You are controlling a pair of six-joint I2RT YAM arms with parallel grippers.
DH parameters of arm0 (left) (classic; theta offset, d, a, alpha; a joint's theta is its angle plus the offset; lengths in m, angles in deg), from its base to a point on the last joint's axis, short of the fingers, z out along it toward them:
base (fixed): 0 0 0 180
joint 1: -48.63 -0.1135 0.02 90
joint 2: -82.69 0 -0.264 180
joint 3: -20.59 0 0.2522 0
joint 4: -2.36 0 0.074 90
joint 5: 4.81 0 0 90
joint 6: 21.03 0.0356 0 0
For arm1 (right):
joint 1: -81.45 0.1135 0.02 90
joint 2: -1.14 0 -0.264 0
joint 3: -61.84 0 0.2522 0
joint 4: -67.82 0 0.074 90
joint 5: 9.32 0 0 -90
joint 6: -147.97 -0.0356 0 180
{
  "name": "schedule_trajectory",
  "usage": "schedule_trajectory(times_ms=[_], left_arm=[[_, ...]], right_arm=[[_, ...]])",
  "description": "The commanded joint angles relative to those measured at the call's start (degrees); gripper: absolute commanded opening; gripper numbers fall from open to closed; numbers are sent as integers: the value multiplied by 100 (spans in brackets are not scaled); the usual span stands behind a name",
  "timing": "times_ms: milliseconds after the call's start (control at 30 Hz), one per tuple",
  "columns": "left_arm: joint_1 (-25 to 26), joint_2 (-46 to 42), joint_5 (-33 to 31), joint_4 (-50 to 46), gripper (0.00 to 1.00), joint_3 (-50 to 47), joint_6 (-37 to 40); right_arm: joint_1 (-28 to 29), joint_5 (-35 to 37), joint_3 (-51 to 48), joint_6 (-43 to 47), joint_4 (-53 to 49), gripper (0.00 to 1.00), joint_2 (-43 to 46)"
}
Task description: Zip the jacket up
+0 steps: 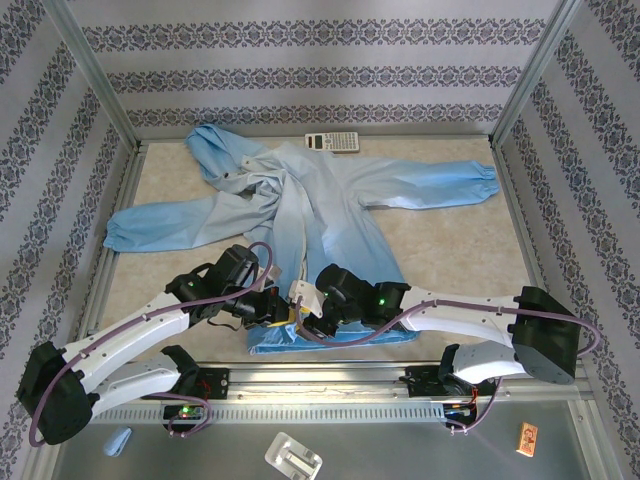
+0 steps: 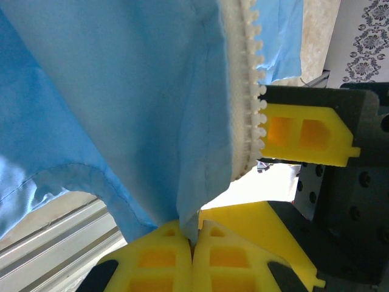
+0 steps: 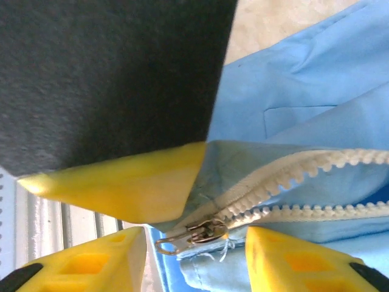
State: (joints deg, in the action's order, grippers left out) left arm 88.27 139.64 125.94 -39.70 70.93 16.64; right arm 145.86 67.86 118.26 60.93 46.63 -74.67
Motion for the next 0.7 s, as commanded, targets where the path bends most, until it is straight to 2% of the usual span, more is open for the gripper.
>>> schedule_trajectory(times_ms=[0, 167, 267, 433, 533, 667], left_arm=[[-50, -17, 182, -229, 0, 179, 175], [-53, -25, 167, -299, 0, 174, 239], [-53, -17, 167, -331, 0, 141, 306], [-64, -23, 176, -452, 0, 132, 376], [-68, -32, 181, -499, 0, 147, 412], [-70, -43, 164, -552, 0, 154, 448]], right_arm=[[68, 141, 88, 60, 125, 37, 0], [37, 74, -54, 5, 171, 18, 170], [10, -37, -38, -19, 149, 12, 164], [11, -130, -16, -54, 140, 13, 85], [2, -177, 14, -53, 116, 25, 44], [-5, -221, 31, -40, 88, 28, 48]])
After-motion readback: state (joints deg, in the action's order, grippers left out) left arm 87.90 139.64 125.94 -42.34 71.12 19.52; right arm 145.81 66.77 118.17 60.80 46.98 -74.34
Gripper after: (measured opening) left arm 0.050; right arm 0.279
